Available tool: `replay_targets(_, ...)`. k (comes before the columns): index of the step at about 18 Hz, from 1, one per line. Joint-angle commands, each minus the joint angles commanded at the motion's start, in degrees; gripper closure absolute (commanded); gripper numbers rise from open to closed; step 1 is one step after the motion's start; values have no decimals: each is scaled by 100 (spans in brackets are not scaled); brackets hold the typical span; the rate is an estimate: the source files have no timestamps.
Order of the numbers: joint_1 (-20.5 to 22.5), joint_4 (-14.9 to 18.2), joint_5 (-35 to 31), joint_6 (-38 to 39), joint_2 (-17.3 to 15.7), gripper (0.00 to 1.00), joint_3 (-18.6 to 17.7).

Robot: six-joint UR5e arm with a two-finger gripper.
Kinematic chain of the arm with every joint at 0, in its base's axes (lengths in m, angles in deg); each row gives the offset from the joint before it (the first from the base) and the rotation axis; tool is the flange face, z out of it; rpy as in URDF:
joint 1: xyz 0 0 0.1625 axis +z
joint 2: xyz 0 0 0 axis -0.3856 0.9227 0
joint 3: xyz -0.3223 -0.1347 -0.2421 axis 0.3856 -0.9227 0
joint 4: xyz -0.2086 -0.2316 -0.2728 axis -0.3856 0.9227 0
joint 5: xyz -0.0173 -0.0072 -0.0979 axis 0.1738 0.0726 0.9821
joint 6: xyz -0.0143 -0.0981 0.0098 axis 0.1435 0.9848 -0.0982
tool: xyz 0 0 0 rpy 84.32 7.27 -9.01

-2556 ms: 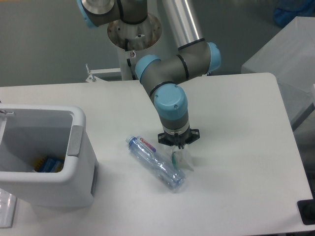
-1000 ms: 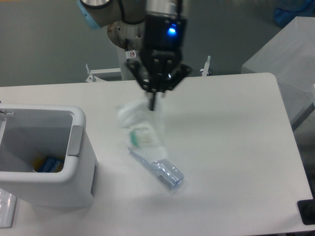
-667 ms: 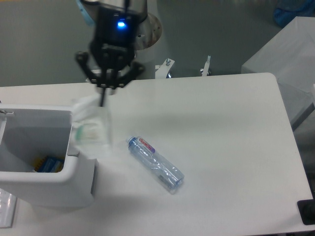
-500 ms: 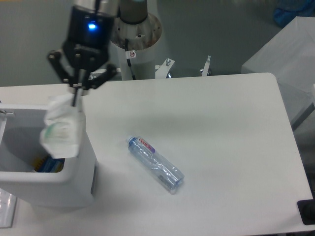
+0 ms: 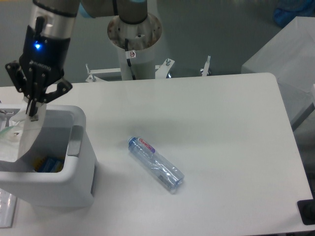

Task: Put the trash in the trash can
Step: 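Carry the bag over the white trash bin, then open the gripper to drop the bag into the bin, then move the gripper to the clear water bottle and lower onto it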

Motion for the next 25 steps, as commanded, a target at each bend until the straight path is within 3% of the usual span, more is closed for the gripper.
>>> replay_targets(1, -9, -9, 0, -9, 26, 87, -9)
replay_targets(2, -9, -44, 0, -9, 35, 74, -26)
replay_targets(5, 0, -131, -78, 88, 70, 28, 9)
replay_targets(9, 0, -193, -325, 448, 79, 0, 140)
replay_targets(14, 79, -185, -334, 852, 70, 0, 220)
replay_targets(22, 1492, -97, -421, 1582, 79, 0, -245)
replay_targets(25, 1810, -105, -711, 1957, 298, 0, -544)
